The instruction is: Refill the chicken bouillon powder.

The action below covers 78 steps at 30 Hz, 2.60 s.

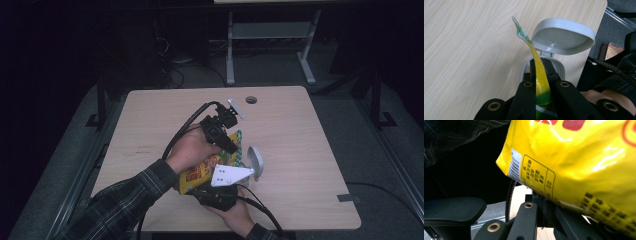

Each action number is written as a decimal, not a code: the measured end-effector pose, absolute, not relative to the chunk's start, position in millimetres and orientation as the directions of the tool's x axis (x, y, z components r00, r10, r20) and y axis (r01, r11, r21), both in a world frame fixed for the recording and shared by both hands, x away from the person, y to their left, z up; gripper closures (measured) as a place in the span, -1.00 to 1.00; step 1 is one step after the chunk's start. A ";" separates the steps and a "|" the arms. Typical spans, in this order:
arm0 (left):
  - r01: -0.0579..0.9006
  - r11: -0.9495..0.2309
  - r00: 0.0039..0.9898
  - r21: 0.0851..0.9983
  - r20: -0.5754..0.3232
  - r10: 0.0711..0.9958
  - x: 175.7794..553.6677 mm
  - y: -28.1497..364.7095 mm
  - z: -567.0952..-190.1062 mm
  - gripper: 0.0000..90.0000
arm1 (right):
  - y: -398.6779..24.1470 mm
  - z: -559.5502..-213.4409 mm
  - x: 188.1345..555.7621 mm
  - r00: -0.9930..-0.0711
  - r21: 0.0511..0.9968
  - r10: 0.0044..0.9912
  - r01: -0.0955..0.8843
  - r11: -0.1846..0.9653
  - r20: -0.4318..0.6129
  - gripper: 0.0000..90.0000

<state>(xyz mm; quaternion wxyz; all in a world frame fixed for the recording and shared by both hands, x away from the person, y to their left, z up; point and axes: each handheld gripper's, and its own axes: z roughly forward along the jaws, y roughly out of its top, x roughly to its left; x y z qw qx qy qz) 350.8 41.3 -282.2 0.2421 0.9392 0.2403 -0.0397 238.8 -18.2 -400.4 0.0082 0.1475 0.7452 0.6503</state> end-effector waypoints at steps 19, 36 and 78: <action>0.480 -0.759 0.876 0.439 -0.201 0.438 350.9 43.9 -284.5 1.00 | -16.9 -401.3 238.0 -0.958 0.971 0.225 0.207 0.120 0.177 1.00; 0.481 -0.760 0.876 0.437 -0.201 0.439 350.6 44.4 -285.2 1.00 | -16.3 -401.7 237.9 -0.958 0.970 0.221 0.210 0.121 0.180 1.00; 0.485 -0.720 0.873 0.497 -0.229 0.430 345.7 56.7 -284.0 1.00 | -12.8 -405.3 238.3 -0.962 0.968 0.207 0.209 0.140 0.178 1.00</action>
